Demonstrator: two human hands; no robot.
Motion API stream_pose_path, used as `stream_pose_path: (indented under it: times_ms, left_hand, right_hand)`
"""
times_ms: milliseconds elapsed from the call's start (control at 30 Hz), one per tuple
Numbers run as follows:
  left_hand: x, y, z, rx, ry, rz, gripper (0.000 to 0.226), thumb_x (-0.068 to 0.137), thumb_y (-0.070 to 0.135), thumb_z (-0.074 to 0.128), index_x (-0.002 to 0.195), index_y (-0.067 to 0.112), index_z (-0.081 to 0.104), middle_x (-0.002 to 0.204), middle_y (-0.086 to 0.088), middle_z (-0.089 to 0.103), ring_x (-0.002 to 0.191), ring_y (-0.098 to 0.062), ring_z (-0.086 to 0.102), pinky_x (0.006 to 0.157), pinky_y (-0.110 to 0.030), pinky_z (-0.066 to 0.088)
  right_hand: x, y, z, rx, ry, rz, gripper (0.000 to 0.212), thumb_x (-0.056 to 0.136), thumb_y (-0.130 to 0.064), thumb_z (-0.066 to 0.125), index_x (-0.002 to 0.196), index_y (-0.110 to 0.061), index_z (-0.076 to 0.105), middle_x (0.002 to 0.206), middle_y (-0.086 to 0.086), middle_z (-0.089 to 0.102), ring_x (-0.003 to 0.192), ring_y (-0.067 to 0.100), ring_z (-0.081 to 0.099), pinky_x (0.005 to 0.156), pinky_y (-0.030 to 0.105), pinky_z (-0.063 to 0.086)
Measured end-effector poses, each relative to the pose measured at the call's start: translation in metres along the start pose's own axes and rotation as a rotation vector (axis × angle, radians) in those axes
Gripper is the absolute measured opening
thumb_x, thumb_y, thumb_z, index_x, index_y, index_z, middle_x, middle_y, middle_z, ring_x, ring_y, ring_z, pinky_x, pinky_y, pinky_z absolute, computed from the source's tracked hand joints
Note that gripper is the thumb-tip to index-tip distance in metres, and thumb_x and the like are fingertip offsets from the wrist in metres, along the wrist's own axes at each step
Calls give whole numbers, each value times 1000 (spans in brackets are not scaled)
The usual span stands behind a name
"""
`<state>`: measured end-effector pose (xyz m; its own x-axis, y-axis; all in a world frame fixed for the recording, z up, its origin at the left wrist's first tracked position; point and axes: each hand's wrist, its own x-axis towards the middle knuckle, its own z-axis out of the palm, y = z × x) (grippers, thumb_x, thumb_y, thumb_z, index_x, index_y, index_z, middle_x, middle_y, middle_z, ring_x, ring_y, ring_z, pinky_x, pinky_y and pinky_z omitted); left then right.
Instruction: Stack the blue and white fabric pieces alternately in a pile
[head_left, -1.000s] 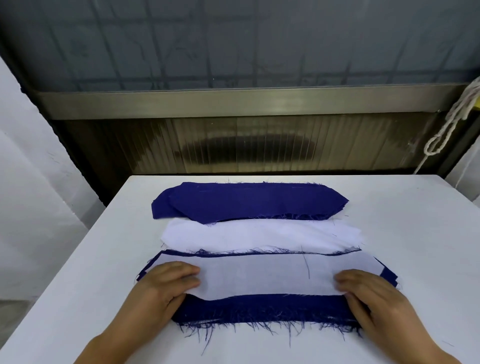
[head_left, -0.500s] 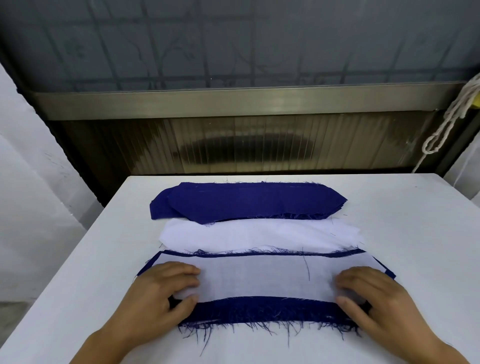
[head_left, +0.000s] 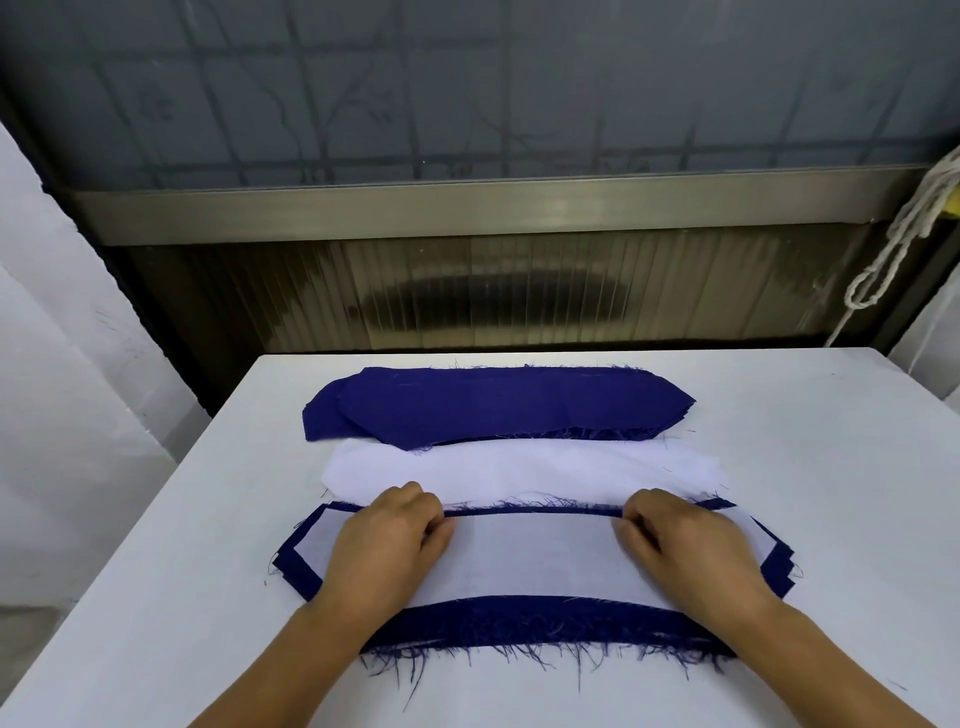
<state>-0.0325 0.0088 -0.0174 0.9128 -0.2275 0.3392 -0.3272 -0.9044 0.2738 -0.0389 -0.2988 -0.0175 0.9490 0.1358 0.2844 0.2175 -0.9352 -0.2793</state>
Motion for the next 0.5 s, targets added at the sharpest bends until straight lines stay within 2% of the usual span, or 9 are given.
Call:
stream_pose_path:
  times_ms: [67, 167, 267, 333, 400, 500]
  left_hand:
    - [-6, -10, -3, 23, 8, -29, 28, 85, 26, 70, 66, 22, 50, 67, 11, 47, 58, -9, 46, 47, -27, 42]
    - [-4, -24, -9, 73, 3, -91, 33, 84, 26, 71, 63, 23, 46, 64, 11, 46, 55, -9, 45, 44, -24, 35]
    - [8, -27, -11, 104, -21, -108, 23, 87, 29, 67, 69, 23, 54, 71, 12, 50, 64, -8, 48, 49, -23, 37]
    - [20, -23, -9, 60, -27, -55, 5, 89, 29, 66, 87, 24, 65, 87, 13, 57, 79, -8, 54, 61, -22, 43]
    - [36, -17, -1, -1, -63, -21, 21, 91, 30, 64, 110, 24, 66, 109, 12, 61, 99, -10, 55, 80, -23, 46]
    - [53, -15, 14, -103, -193, -25, 39, 90, 36, 64, 127, 24, 60, 129, 14, 54, 117, -9, 48, 99, -23, 40]
  right_hand:
    - [-3, 13, -5, -11, 33, 40, 22, 85, -26, 64, 68, -29, 51, 54, -13, 47, 45, 8, 45, 42, 25, 39]
    - [1, 29, -13, -110, -6, 119, 21, 88, -32, 57, 69, -28, 50, 55, -13, 49, 47, 8, 47, 44, 22, 37]
    - [14, 34, -17, -206, -92, 148, 18, 91, -34, 51, 74, -29, 50, 61, -11, 52, 55, 9, 51, 49, 23, 40]
    - [26, 25, -16, -129, -101, 94, 10, 91, -30, 53, 82, -30, 53, 71, -14, 53, 62, 7, 51, 53, 22, 39]
    - [39, 15, -11, -18, -146, 23, 1, 91, -29, 57, 91, -30, 56, 85, -15, 55, 73, 5, 51, 61, 21, 41]
    - [56, 8, 1, 125, -281, 22, 10, 89, -34, 63, 95, -30, 56, 95, -14, 53, 85, 3, 53, 76, 21, 46]
